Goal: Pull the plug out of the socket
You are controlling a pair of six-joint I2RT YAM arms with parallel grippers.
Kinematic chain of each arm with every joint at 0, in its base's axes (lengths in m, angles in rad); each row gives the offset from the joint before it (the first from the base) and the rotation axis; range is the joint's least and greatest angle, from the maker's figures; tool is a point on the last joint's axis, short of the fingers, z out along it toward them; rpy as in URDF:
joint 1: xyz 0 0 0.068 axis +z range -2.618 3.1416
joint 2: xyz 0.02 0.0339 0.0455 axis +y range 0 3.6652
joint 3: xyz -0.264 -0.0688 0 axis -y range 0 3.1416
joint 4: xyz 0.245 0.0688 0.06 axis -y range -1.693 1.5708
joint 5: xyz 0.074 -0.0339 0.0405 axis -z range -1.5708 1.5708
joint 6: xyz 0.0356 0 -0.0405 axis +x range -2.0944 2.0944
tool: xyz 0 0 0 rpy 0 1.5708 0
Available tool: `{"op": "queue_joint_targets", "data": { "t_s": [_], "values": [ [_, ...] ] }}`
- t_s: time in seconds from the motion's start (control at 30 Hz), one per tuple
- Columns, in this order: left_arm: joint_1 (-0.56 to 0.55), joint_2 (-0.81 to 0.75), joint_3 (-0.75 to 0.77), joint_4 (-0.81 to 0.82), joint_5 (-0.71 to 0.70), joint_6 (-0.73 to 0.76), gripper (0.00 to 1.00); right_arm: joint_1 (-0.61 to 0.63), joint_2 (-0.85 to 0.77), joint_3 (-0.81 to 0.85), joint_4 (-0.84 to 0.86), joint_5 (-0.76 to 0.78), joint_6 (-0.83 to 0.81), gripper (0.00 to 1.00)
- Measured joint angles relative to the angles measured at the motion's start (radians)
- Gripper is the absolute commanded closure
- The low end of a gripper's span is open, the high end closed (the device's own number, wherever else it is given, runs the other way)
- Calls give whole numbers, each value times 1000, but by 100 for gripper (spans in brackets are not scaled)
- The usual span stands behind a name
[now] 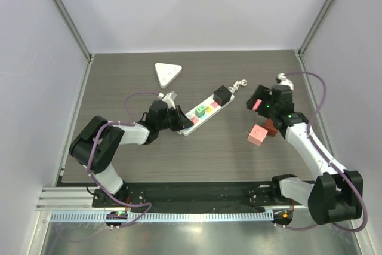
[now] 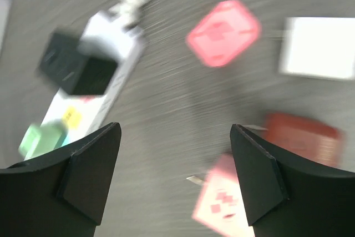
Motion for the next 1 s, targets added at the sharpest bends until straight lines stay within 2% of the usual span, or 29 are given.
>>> {"op": "queue_joint_targets", "data": {
  "t_s": [0.2, 0.4, 0.5, 0.67, 1.0],
  "values": [
    [0, 6, 6, -19, -9, 6, 87, 348, 133, 132, 5, 52, -95, 14],
    [0, 31, 56, -60, -23, 11, 87, 574, 334, 263, 22, 51, -191, 26],
    [0, 43, 79, -76, -27, 12, 87, 629, 422, 315, 26, 46, -219, 31],
    [0, 44, 83, -85, -31, 15, 86, 664, 525, 378, 24, 45, -253, 31],
    [0, 44, 84, -85, -31, 15, 85, 673, 571, 421, 26, 93, -277, 34]
  ]
}}
